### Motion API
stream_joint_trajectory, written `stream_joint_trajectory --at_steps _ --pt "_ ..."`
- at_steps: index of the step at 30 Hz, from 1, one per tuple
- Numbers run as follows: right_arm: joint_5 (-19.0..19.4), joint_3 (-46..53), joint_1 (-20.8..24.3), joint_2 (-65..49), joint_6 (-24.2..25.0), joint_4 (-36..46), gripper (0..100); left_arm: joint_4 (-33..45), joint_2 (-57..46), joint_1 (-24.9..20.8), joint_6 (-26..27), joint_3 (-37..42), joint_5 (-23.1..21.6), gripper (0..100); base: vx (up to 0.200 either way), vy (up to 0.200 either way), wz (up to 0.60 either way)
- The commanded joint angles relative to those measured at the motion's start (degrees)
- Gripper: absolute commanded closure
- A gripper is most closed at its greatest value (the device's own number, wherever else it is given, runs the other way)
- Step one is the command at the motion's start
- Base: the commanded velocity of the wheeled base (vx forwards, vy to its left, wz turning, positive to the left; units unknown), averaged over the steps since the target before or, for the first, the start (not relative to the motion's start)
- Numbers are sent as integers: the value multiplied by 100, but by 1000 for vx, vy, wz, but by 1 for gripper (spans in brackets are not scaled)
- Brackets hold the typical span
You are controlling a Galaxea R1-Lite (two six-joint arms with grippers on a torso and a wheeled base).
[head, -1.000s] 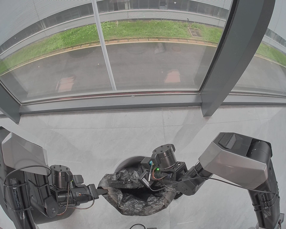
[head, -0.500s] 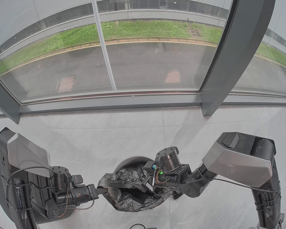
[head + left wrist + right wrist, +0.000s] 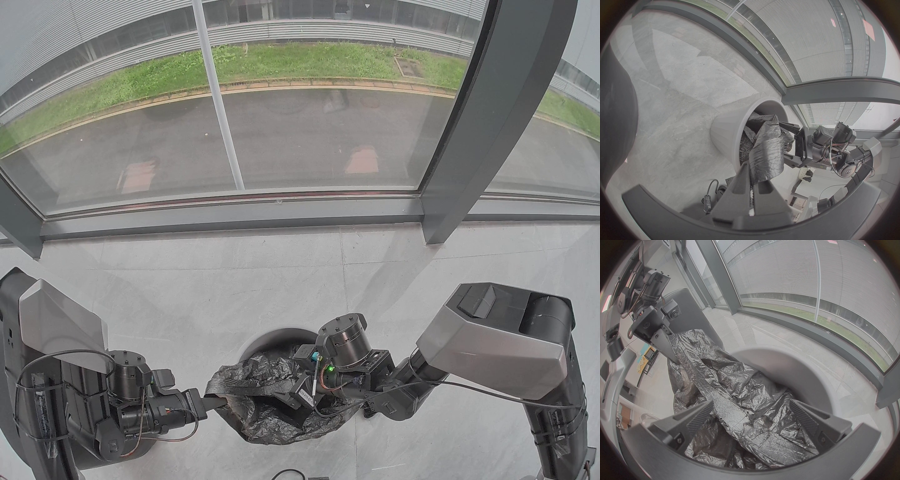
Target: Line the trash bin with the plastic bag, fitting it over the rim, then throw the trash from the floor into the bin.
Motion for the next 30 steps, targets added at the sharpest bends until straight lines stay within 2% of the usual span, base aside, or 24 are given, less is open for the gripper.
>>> stream_joint_trajectory --at_steps 1,15,18,26,30 --pt "-11 -25 18 115 1 0 0 -14 8 0 -8 -10 -1 100 0 0 0" --pt "-46 494 220 -201 10 -105 0 -23 8 0 -8 -1 -1 100 0 0 0" --pt "-205 555 247 -184 10 -114 0 -14 8 0 -8 -10 -1 100 0 0 0" --pt "-1040 -95 229 449 1 -114 0 -23 8 0 -8 -10 -1 100 0 0 0" --pt "-1180 -262 238 528 -8 -114 0 -23 8 0 -8 -10 -1 100 0 0 0"
